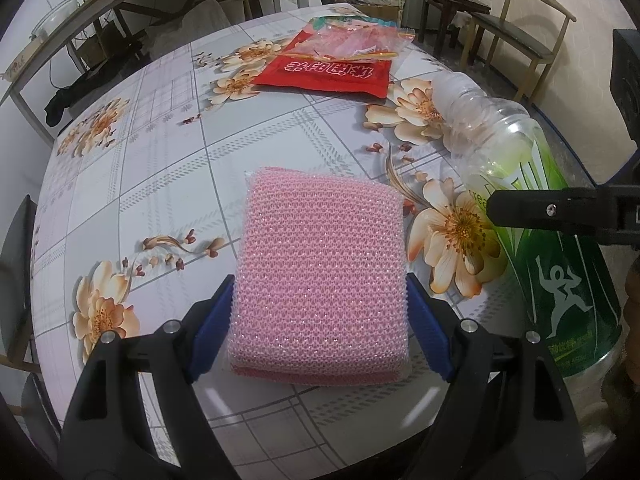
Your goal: Collect trash
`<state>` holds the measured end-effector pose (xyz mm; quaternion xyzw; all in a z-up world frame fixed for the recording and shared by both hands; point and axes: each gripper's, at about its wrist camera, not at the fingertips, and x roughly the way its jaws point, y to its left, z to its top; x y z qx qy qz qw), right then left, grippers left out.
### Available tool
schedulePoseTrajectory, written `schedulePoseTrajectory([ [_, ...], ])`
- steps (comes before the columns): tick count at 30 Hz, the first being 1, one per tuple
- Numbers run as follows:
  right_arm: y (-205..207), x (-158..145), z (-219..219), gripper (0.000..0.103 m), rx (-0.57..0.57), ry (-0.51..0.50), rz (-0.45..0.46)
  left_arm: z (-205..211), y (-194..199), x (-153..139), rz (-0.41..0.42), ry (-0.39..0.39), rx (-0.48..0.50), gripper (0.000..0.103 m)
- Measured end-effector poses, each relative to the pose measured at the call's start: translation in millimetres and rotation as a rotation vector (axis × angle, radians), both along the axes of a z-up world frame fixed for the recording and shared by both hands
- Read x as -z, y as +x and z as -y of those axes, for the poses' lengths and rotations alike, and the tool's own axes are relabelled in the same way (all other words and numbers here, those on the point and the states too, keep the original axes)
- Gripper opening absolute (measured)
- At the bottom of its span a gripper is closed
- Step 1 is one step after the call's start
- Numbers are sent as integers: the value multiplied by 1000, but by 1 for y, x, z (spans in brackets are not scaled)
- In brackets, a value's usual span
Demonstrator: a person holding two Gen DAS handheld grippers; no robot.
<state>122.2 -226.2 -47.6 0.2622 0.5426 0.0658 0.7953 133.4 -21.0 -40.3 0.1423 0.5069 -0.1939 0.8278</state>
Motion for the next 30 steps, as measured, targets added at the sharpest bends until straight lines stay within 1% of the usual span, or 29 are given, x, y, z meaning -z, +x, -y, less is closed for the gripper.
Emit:
schedulePoseTrajectory([
  [30, 2, -1, 0, 63, 1, 7, 7, 1, 2, 3, -2, 4, 0, 78],
])
